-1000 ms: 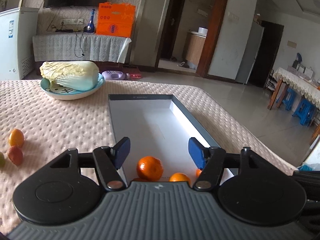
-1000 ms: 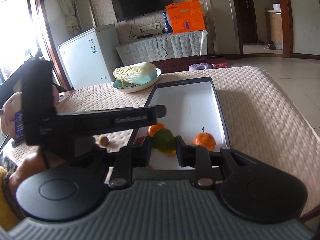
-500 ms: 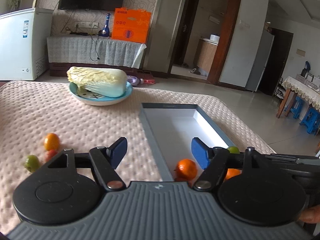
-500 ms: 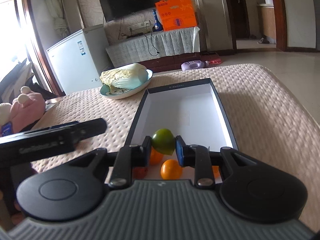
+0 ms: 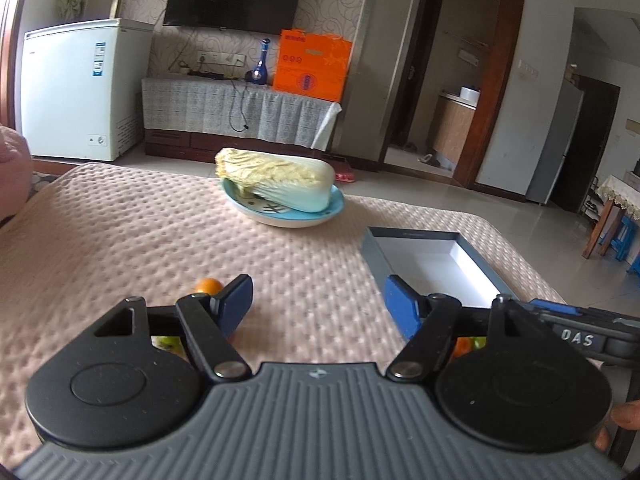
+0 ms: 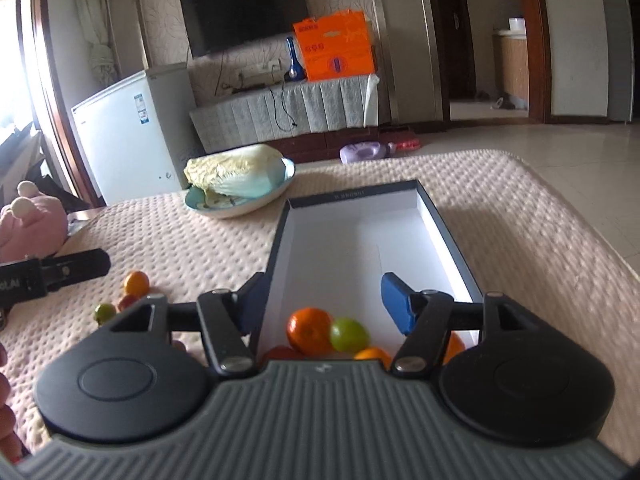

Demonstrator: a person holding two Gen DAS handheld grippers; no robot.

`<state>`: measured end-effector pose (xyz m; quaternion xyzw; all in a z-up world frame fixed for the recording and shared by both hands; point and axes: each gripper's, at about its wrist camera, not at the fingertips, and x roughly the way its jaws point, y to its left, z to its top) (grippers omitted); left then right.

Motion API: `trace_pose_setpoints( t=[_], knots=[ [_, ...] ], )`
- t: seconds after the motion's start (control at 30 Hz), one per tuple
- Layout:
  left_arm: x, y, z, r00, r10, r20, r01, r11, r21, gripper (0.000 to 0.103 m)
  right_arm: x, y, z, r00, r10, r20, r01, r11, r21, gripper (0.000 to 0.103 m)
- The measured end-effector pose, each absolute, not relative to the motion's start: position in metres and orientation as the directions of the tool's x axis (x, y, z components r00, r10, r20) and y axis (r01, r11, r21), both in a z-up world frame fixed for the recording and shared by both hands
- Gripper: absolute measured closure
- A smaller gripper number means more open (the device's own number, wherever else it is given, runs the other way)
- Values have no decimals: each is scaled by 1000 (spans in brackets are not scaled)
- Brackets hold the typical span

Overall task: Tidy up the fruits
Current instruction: 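Open the right gripper to drop the green fruit into the box, then grasp the small brown kiwi on the quilt with the right gripper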

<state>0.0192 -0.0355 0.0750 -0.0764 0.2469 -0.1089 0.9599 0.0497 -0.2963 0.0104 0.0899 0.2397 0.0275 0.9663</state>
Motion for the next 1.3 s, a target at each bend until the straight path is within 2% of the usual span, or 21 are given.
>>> trace_pose_setpoints(
  t=[0.1, 0.37, 0.53, 0.67, 0.77, 0.83, 0.87, 1.03, 1.3],
  knots=[
    [16, -17, 78, 861, -225, -456, 145, 968, -204, 26, 43, -286, 18, 911, 118, -395, -48, 982, 181, 38],
    [9, 24, 82, 868, -174, -465, 92, 977, -195, 26, 21, -237, 34, 925, 296, -237, -264, 952, 158, 38],
    [6, 45, 82, 870, -141, -473, 56, 980, -190, 26, 10, -219, 35, 960, 250, -128, -233, 963, 136, 38],
    [2, 60, 81, 872, -118, -476, 32, 982, -185, 26, 7, -216, 37, 965, 248, -91, -237, 964, 119, 38],
    [0, 67, 82, 873, -102, -477, 14, 983, -185, 26, 7, -217, 40, 968, 234, -90, -225, 969, 98, 38],
    [-1, 71, 82, 874, -97, -476, 4, 981, -192, 26, 5, -219, 41, 969, 226, -103, -218, 973, 80, 28],
    [0, 73, 83, 874, -93, -477, -3, 980, -197, 26, 6, -220, 41, 966, 227, -124, -219, 973, 74, 27],
    [2, 73, 85, 876, -96, -472, -8, 977, -215, 26, 13, -224, 37, 946, 223, -238, -217, 975, 48, 27],
    [3, 70, 86, 880, -73, -469, -31, 977, -211, 26, 24, -227, 25, 909, 275, -312, -244, 960, 138, 27]
  ],
)
